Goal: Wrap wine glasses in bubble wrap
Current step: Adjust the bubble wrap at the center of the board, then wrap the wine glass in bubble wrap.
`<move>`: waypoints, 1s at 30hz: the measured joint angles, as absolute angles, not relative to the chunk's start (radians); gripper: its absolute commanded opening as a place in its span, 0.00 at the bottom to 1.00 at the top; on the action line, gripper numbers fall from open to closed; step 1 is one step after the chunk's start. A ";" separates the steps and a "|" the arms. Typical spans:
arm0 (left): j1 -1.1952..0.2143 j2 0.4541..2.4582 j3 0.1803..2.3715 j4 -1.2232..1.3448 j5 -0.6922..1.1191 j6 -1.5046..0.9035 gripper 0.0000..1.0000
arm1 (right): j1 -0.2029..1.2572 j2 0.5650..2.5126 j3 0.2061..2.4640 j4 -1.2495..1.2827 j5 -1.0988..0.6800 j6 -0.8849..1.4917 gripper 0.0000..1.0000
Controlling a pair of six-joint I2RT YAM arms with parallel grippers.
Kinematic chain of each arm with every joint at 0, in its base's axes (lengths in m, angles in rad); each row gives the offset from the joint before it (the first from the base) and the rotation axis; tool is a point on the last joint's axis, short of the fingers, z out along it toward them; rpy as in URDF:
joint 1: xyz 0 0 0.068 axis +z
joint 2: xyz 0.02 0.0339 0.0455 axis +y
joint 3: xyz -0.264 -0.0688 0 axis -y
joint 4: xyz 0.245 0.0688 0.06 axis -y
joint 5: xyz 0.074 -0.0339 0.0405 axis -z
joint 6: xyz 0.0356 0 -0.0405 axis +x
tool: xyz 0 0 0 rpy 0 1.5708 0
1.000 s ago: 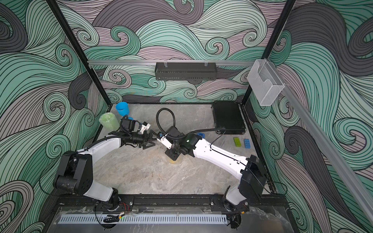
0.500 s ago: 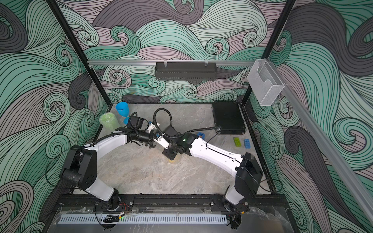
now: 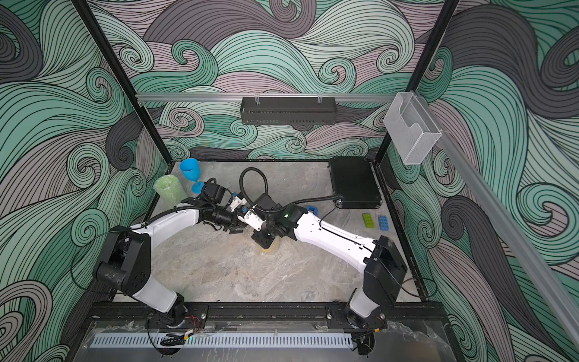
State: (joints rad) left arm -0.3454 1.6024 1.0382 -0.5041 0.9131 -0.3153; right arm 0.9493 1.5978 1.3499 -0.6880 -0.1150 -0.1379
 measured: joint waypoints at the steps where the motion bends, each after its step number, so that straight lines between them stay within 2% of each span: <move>1: -0.352 1.612 1.051 -0.516 0.899 -0.306 0.74 | 0.947 1.598 1.350 -0.688 -0.120 -0.137 0.13; 6: -0.379 1.642 1.098 -0.547 0.855 -0.277 0.71 | 0.926 1.594 1.337 -0.693 -0.164 -0.111 0.34; 11: -0.398 1.654 1.127 -0.573 0.825 -0.263 0.71 | 0.894 1.527 1.297 -0.705 -0.208 -0.056 0.37; 14: -0.408 1.655 1.135 -0.585 0.811 -0.257 0.71 | 0.871 1.439 1.287 -0.722 -0.223 -0.010 0.30; 16: -0.416 1.655 1.145 -0.595 0.801 -0.253 0.71 | 0.849 1.370 1.287 -0.722 -0.237 0.025 0.21; 20: -0.424 1.656 1.150 -0.606 0.789 -0.252 0.71 | 0.818 1.310 1.317 -0.725 -0.260 0.084 0.19; 30: -0.430 1.660 1.166 -0.621 0.770 -0.252 0.71 | 0.815 1.548 1.396 -0.721 -0.305 0.144 0.11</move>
